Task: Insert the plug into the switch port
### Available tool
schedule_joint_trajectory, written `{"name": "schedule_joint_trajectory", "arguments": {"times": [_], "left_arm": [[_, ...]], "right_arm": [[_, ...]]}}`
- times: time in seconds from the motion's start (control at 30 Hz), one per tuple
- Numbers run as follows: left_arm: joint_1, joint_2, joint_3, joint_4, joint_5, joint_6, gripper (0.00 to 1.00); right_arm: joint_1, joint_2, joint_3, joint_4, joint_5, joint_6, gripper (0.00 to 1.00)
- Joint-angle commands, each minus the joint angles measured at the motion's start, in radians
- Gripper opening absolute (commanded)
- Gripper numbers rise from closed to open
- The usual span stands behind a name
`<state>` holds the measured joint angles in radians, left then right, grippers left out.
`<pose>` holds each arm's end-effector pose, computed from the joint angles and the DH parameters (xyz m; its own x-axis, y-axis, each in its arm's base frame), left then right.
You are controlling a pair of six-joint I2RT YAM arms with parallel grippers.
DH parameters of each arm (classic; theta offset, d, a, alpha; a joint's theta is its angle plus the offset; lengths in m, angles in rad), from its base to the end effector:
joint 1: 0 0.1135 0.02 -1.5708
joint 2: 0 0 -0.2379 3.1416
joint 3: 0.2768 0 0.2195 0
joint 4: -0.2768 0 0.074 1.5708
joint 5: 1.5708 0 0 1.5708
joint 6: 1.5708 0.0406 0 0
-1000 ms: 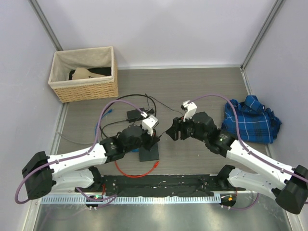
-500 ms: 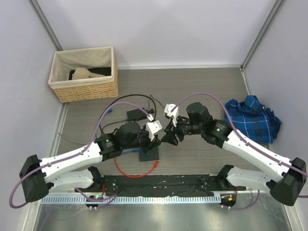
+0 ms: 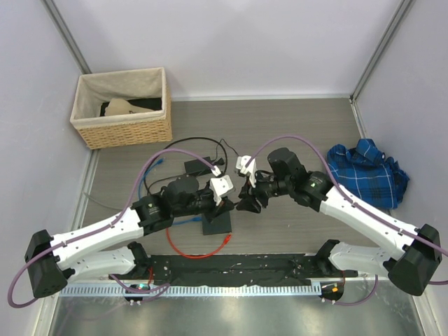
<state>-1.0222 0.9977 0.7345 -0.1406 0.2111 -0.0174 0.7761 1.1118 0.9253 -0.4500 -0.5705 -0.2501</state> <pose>0.1049 -0.1879 0.2717 -0.2211 0.3292 -0.9180 0.9311 0.3513 -0.0983 0.1418 0.1699 0.2823 -0.1884 -0.4768 -0.8586 -0.9765 0.1841 0.1120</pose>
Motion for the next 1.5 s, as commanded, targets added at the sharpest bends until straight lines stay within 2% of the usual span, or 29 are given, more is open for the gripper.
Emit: {"name": "schedule_joint_trajectory", "arguments": {"times": [0.0, 0.3, 0.53, 0.7, 1.07, 1.17, 1.2, 1.27, 1.47], "left_arm": [[0.002, -0.024, 0.039, 0.013, 0.043, 0.014, 0.0], [0.002, -0.002, 0.036, 0.022, 0.047, 0.013, 0.0], [0.002, 0.018, 0.037, 0.035, 0.028, 0.013, 0.0], [0.002, 0.022, 0.032, 0.048, 0.02, 0.011, 0.0], [0.002, 0.027, 0.028, 0.061, 0.017, 0.01, 0.0], [0.002, 0.022, 0.022, 0.062, 0.008, 0.013, 0.0], [0.002, 0.024, 0.022, 0.064, 0.004, 0.013, 0.0], [0.004, 0.022, 0.016, 0.067, -0.01, 0.013, 0.0], [0.007, 0.019, -0.006, 0.079, -0.108, -0.018, 0.0]], "right_arm": [[-0.018, 0.008, 0.026, 0.008, -0.064, -0.031, 0.49], [-0.057, 0.029, 0.052, 0.01, -0.172, -0.04, 0.38], [-0.063, 0.054, 0.056, 0.008, -0.242, -0.04, 0.22], [-0.063, 0.08, 0.046, 0.004, -0.259, -0.04, 0.22], [-0.07, 0.109, 0.053, -0.004, -0.307, -0.049, 0.29], [-0.077, 0.112, 0.056, -0.012, -0.313, -0.057, 0.2], [-0.077, 0.114, 0.056, -0.012, -0.319, -0.061, 0.12], [-0.078, 0.117, 0.056, -0.019, -0.321, -0.066, 0.01], [-0.089, 0.143, 0.046, -0.021, -0.293, -0.064, 0.01]]}}
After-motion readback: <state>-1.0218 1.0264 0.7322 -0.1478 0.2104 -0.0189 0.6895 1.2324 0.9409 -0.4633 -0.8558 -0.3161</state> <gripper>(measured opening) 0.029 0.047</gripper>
